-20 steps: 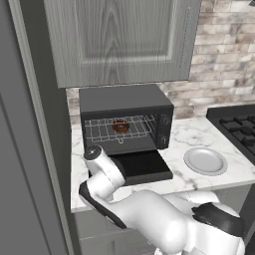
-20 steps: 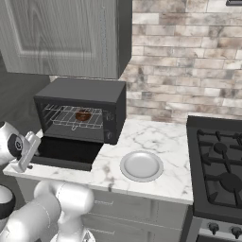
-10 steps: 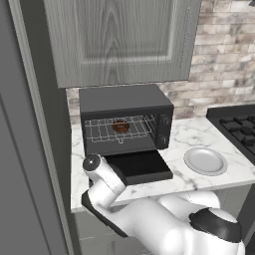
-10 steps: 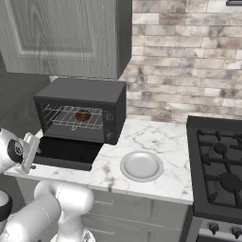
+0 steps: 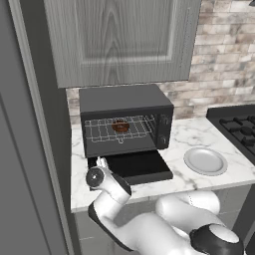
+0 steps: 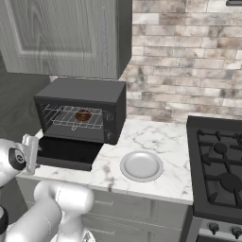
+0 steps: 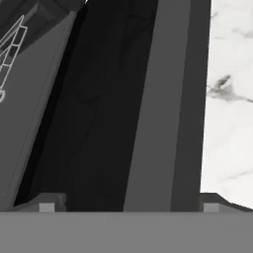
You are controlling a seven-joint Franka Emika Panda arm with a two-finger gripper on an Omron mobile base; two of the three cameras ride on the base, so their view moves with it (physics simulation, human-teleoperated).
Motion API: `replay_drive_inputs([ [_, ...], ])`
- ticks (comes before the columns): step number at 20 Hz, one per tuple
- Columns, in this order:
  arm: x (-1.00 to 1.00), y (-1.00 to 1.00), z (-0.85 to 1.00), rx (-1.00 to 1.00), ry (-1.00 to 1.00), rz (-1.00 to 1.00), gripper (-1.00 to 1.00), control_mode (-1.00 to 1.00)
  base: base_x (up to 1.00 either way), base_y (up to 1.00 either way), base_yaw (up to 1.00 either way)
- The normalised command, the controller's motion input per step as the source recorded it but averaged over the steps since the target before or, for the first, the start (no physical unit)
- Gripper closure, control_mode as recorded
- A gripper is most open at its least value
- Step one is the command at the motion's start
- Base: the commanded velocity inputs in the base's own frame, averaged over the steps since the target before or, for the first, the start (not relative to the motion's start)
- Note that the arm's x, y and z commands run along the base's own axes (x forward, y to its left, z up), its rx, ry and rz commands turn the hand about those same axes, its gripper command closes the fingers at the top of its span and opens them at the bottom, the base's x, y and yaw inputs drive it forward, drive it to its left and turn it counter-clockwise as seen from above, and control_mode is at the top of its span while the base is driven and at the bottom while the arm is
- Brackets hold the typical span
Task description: Pick up the bagel from the plate, place it on the toaster oven rack, close the door, and set the timer.
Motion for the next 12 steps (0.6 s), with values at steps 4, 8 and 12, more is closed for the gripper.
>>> replay_drive_inputs([
  [4,0.41,0.01,0.23,0.0,-0.25,0.0,-1.0,-1.0,0.0,0.0,0.0],
  [8,0.37,0.01,0.43,0.0,-0.29,0.0,-1.0,-1.0,0.0,0.0,0.0],
  [12,0.31,0.0,0.69,0.0,-0.33,0.0,-1.0,-1.0,0.0,0.0,0.0],
])
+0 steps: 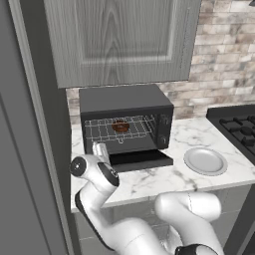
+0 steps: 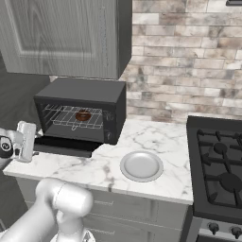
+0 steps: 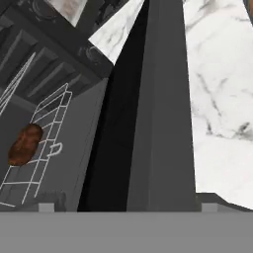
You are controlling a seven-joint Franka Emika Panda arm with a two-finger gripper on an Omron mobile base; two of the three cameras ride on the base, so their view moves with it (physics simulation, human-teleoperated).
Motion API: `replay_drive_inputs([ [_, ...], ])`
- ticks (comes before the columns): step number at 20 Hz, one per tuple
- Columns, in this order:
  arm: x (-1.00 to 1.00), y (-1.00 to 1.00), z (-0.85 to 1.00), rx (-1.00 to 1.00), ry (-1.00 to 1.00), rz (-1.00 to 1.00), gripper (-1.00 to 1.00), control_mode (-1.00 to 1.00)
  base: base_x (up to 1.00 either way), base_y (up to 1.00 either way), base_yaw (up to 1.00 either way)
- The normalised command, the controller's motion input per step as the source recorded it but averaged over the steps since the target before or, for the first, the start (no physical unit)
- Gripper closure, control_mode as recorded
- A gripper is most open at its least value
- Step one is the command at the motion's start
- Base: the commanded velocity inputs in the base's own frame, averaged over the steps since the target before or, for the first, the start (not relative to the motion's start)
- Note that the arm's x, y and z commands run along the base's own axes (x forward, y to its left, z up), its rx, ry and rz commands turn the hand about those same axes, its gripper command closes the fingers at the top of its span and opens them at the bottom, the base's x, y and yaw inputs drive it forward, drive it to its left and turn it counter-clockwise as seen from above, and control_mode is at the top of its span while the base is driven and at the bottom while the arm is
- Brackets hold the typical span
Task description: Pick up the bagel from the plate, place it on the toaster oven rack, close the door, and set the timer.
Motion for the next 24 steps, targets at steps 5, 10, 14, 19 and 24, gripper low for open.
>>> replay_drive_inputs([
  [5,0.39,0.0,0.58,0.0,-0.37,0.0,-1.0,-1.0,0.0,0.0,0.0],
  [10,0.58,0.0,0.17,0.0,-0.35,0.06,-1.0,-1.0,0.0,0.0,0.0],
  [14,0.74,0.0,0.0,0.0,-0.3,0.14,-1.0,-1.0,0.0,0.0,0.0],
  [19,0.8,0.0,0.0,0.0,-0.27,0.15,-1.0,-1.0,0.0,0.0,0.0],
  [24,0.5,0.0,0.0,0.0,-0.28,0.15,-1.0,-1.0,0.0,0.0,0.0],
])
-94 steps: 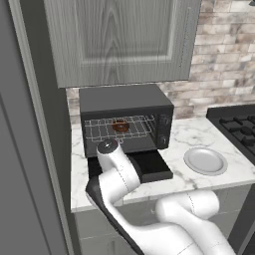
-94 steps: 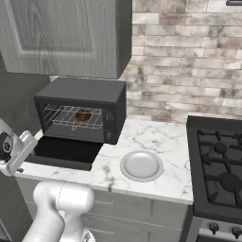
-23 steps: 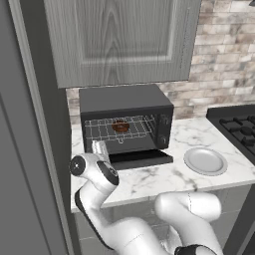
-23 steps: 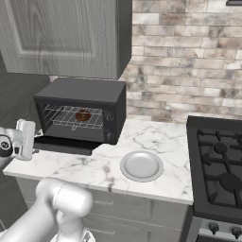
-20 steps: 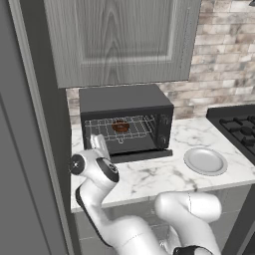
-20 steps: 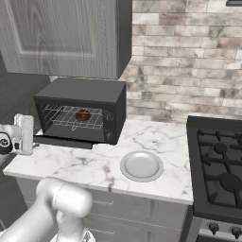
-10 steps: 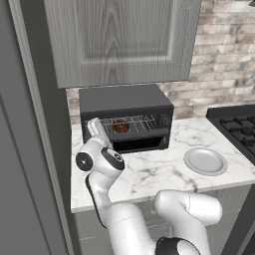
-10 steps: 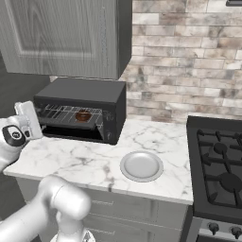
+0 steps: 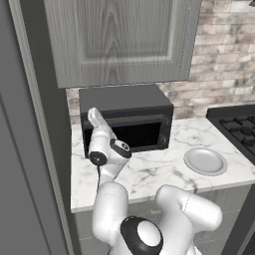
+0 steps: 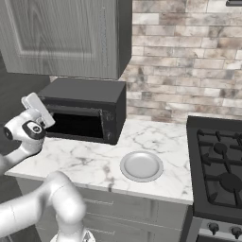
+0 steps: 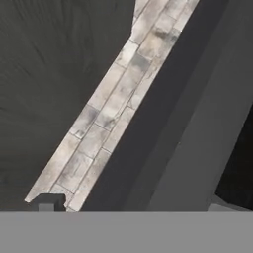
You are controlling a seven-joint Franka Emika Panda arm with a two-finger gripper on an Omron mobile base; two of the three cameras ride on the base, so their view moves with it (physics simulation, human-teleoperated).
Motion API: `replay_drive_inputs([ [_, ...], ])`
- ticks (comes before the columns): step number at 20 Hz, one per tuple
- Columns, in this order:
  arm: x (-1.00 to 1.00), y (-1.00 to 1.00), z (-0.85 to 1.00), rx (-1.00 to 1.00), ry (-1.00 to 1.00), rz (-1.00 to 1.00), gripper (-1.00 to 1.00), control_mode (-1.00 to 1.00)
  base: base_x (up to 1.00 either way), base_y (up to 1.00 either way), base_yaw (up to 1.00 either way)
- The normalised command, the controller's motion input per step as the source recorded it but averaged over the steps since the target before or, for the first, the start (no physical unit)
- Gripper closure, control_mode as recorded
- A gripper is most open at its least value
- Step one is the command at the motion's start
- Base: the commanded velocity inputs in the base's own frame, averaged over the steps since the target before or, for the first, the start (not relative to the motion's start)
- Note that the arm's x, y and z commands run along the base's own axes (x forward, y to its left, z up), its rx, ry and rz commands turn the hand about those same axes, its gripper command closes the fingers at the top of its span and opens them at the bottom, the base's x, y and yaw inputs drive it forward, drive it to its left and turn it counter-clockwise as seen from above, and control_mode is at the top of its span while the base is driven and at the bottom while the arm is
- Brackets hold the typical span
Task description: Pick up the bagel from the plate, place it on the toaster oven rack, close the door, and set the timer.
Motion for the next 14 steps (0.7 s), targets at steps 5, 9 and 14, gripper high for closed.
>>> replay_drive_inputs([
  [5,0.28,0.01,0.0,0.0,-0.3,0.15,-1.0,-1.0,0.0,0.0,0.0],
  [9,0.42,0.0,0.04,0.0,-0.28,0.14,-1.0,-1.0,0.0,0.0,0.0],
  [14,0.35,0.03,0.02,0.0,-0.21,0.12,-1.0,-1.0,0.0,0.0,0.0],
])
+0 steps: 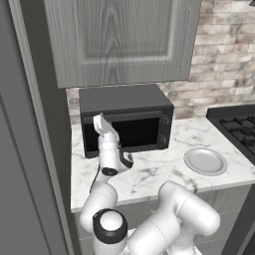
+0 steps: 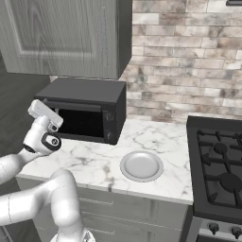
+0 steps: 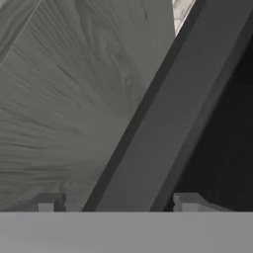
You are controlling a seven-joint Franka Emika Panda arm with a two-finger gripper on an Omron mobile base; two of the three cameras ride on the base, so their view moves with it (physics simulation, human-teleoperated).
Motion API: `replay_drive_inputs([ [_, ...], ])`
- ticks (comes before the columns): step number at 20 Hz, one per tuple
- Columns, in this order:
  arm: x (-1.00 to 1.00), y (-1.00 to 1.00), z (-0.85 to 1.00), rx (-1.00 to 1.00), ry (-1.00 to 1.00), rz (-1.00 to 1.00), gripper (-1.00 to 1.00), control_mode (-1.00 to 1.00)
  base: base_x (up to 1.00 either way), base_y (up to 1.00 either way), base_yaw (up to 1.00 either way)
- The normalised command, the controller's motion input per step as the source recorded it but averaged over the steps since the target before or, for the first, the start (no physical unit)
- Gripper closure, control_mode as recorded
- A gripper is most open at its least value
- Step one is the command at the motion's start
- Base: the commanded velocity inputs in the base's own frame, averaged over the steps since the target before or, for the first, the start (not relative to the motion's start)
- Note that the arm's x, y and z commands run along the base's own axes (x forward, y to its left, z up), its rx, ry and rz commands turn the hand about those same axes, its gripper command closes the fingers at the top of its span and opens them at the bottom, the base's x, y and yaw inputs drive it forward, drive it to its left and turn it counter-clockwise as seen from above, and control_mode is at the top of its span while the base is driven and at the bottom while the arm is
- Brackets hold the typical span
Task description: Pick up the bagel from the plate, place it on the toaster oven rack, close the door, and set the timer.
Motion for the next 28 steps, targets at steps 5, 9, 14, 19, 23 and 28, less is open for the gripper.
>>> replay_drive_inputs([
  [5,0.26,0.06,0.0,0.0,-0.1,0.09,-1.0,-1.0,0.0,0.0,0.0],
  [9,0.12,0.12,0.0,0.0,-0.02,0.08,-1.0,-1.0,0.0,0.0,0.0],
  [14,0.41,0.16,0.0,0.0,0.0,0.07,-1.0,-1.0,0.0,0.0,0.0],
  [19,0.41,0.3,-0.23,0.0,0.0,0.11,-1.0,-1.0,0.0,0.0,0.0],
  [23,0.32,0.42,-0.54,0.02,0.06,0.09,-1.0,-1.0,0.0,0.0,0.0],
  [28,0.38,0.47,-0.45,0.05,0.13,0.06,-1.0,-1.0,0.0,0.0,0.0],
])
